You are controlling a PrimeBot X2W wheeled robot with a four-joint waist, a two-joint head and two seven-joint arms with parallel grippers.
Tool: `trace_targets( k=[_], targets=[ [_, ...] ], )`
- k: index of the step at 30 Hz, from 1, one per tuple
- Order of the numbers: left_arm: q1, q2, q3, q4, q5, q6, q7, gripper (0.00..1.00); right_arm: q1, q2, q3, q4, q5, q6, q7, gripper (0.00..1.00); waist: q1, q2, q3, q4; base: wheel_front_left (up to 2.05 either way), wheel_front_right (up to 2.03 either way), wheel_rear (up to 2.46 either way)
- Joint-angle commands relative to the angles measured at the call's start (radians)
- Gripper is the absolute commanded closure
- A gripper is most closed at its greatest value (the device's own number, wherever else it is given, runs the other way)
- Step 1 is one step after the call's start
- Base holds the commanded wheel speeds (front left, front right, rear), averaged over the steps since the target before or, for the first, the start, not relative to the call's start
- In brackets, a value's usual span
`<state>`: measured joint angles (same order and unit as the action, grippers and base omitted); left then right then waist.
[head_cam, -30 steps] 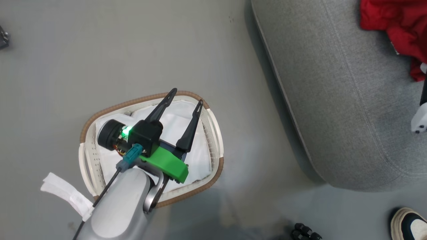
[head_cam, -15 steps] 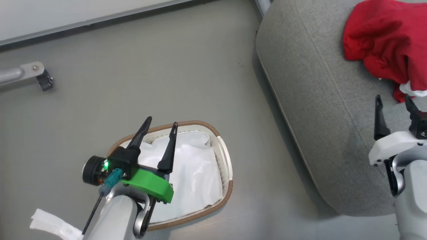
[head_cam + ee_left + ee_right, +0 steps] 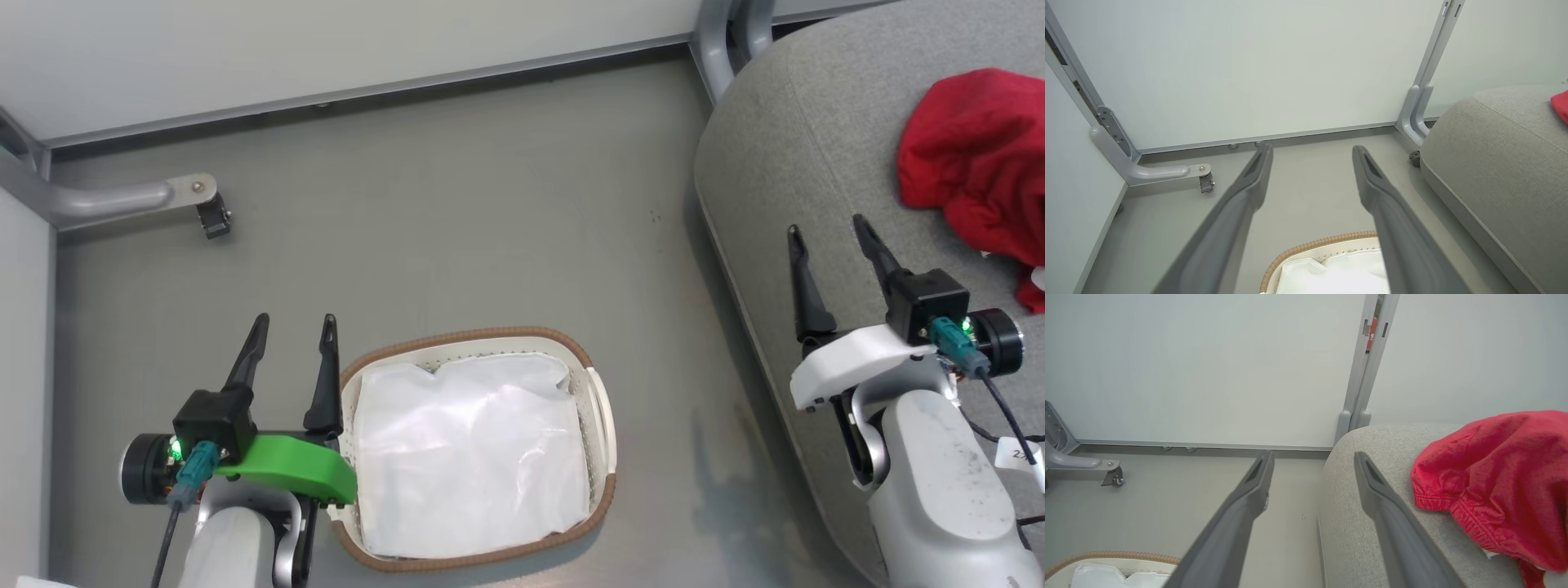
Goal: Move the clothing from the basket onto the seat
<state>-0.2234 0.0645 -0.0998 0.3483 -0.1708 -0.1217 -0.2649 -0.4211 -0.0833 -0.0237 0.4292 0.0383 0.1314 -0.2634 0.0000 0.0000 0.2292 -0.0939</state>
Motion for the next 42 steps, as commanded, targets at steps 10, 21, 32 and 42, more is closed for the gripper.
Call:
trace_targets(
  k=[10, 21, 32, 42],
  targets=[
    [0.069, -0.011, 0.091, 0.002, 0.032, 0.013, 0.001, 0.0, 0.069, 0.025, 0.039, 0.012, 0.026, -0.001, -0.002, 0.0, 0.0, 0.0, -0.075, 0.057, 0.0, 0.0, 0.0],
    [0.108, -0.013, 0.079, 0.016, -0.017, 0.009, 0.001, 0.0, 0.119, 0.029, 0.029, 0.031, 0.032, -0.001, -0.002, 0.0, 0.0, 0.0, -0.089, 0.081, 0.0, 0.0, 0.0],
    [0.104, -0.019, 0.067, 0.056, -0.077, 0.0, 0.003, 1.0, 0.136, 0.041, 0.032, 0.069, 0.047, 0.0, 0.008, 1.0, 0.0, 0.0, -0.091, 0.08, 0.0, 0.0, 0.0],
    [0.105, -0.018, 0.088, 0.035, -0.26, -0.002, 0.054, 1.0, 0.157, 0.04, 0.011, 0.038, 0.251, 0.0, 0.062, 1.0, 0.0, 0.0, -0.102, 0.081, 0.0, 0.0, 0.0]
  ],
)
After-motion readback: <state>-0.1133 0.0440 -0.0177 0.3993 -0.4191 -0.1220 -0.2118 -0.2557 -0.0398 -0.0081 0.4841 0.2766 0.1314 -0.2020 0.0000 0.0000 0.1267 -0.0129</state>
